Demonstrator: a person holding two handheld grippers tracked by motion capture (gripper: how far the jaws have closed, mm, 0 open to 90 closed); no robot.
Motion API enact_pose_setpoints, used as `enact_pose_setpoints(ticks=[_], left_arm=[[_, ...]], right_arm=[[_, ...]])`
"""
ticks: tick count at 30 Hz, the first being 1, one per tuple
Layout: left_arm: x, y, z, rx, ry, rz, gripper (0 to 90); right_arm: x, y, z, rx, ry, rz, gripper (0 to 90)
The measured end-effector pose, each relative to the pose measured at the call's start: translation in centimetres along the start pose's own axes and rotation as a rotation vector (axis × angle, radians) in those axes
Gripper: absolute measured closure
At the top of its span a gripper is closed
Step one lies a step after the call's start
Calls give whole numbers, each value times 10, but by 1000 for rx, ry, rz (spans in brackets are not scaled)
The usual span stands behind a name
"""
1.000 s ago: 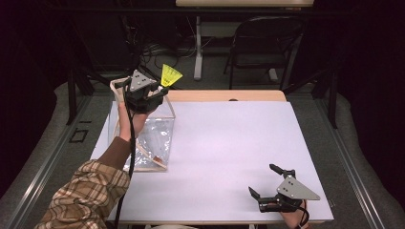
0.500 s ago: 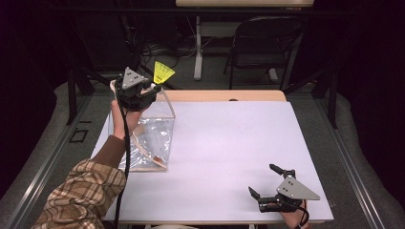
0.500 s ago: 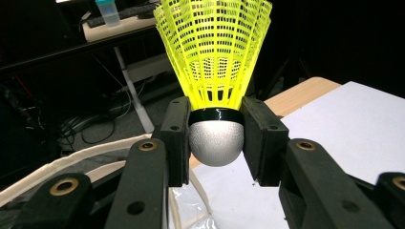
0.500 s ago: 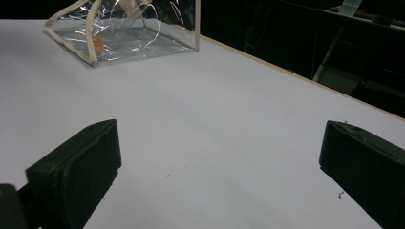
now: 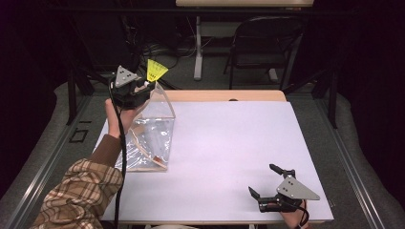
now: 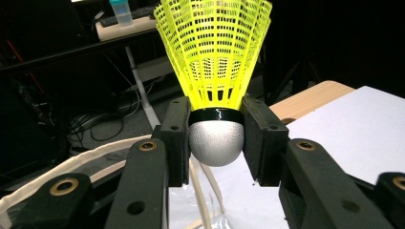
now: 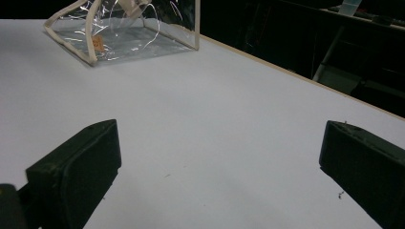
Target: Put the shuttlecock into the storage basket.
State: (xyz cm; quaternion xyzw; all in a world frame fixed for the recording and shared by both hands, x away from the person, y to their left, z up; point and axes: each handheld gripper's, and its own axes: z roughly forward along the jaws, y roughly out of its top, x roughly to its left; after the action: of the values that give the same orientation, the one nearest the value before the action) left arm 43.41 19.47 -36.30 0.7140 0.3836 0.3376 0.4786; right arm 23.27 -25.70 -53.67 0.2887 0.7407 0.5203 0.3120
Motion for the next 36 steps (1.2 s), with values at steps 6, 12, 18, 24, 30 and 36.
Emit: enact_pose_setpoints(ticks=[6, 12, 18, 24, 30, 36], left_arm=[[6, -1, -1, 1, 14, -9, 652], [12, -1, -3, 1, 28, -15, 652], [18, -2, -5, 0, 43, -25, 653], [23, -3, -5, 4, 51, -35, 652], [28, -5, -5, 9, 61, -45, 652], [33, -6, -5, 20, 68, -45, 652]], right_arm=[[0, 0, 0, 2, -1, 1, 0], [0, 0, 0, 3, -1, 2, 0], [0, 0, 0, 4, -1, 2, 0], [0, 0, 0, 5, 0, 4, 0], [0, 0, 1, 6, 2, 4, 0], [0, 0, 1, 6, 2, 5, 0]])
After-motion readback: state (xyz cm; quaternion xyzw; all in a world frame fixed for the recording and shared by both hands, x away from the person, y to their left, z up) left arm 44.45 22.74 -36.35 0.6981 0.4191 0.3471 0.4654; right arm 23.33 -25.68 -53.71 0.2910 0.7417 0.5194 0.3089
